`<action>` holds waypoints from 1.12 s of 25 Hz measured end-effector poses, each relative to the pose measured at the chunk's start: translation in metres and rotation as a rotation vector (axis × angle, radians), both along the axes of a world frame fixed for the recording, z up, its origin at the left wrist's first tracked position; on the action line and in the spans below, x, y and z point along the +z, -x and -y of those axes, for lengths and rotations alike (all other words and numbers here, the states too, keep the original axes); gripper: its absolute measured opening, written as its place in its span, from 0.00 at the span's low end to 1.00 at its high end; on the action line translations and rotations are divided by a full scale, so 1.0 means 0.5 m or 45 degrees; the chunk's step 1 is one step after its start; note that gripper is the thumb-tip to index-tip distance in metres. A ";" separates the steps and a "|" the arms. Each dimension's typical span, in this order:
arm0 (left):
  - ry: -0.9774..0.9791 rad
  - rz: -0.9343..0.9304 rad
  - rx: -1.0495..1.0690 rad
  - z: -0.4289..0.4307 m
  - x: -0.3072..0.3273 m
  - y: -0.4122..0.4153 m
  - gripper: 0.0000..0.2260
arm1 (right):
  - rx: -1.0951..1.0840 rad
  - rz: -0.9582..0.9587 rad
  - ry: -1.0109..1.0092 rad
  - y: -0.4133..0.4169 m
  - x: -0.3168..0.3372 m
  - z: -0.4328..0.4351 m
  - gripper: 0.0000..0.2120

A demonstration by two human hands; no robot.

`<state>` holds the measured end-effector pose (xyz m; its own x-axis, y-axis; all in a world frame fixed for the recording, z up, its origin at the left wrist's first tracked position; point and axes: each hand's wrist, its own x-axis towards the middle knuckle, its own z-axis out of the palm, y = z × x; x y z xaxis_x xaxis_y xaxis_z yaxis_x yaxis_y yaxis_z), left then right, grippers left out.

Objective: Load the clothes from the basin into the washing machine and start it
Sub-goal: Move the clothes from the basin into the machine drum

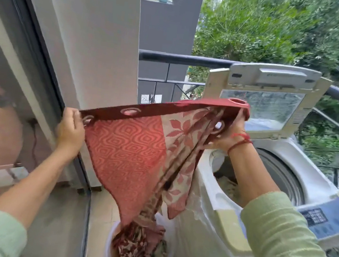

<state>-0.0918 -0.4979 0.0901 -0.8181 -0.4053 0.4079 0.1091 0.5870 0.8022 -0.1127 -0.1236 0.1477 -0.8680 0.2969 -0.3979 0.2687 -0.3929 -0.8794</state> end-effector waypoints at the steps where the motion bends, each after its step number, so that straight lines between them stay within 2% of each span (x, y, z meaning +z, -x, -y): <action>1: -0.031 -0.064 0.038 -0.029 0.039 0.005 0.08 | 0.011 0.042 0.140 -0.014 -0.007 -0.008 0.37; 2: -0.056 -0.142 0.083 -0.053 0.075 0.010 0.09 | -0.011 0.015 0.258 -0.020 -0.009 -0.019 0.37; 4: -0.049 -0.298 0.113 -0.095 0.139 0.023 0.13 | -0.167 -0.146 0.176 -0.020 0.016 -0.052 0.31; 5: -0.011 -0.352 0.102 -0.115 0.168 0.029 0.13 | -0.240 -0.293 -0.018 -0.017 0.042 -0.070 0.29; 8: 0.133 -0.496 0.051 -0.190 0.241 0.066 0.09 | -0.365 -0.793 -1.110 0.001 0.121 -0.149 0.28; 11: 0.338 -0.641 0.089 -0.288 0.286 0.092 0.13 | -0.538 -1.179 -1.834 -0.001 0.185 -0.248 0.18; 13: 0.446 -0.677 0.146 -0.365 0.302 0.102 0.14 | -0.611 -1.267 -2.155 0.004 0.221 -0.341 0.16; 16: 0.483 -0.718 0.101 -0.505 0.307 0.106 0.10 | -0.665 -1.321 -2.375 0.010 0.229 -0.497 0.19; 19: 0.631 -0.658 -0.117 -0.675 0.253 0.122 0.12 | -0.515 -1.191 -2.557 0.029 0.149 -0.604 0.22; 21: 0.766 -0.414 -0.250 -0.776 0.183 0.133 0.15 | -0.252 -0.943 -2.599 0.046 0.064 -0.640 0.19; 25: 1.056 0.088 -0.364 -0.880 0.012 0.131 0.21 | 0.439 -0.244 -2.381 0.084 -0.089 -0.676 0.15; 28: 1.245 0.415 -0.417 -0.889 -0.102 0.100 0.21 | 0.705 -0.136 -2.350 0.071 -0.195 -0.695 0.11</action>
<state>-0.1418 -0.0535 0.0392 -0.9551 0.2361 0.1790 0.2436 0.9697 0.0209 -0.1483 0.2241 0.0503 -0.9946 -0.0506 0.0909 -0.0565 0.9964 -0.0635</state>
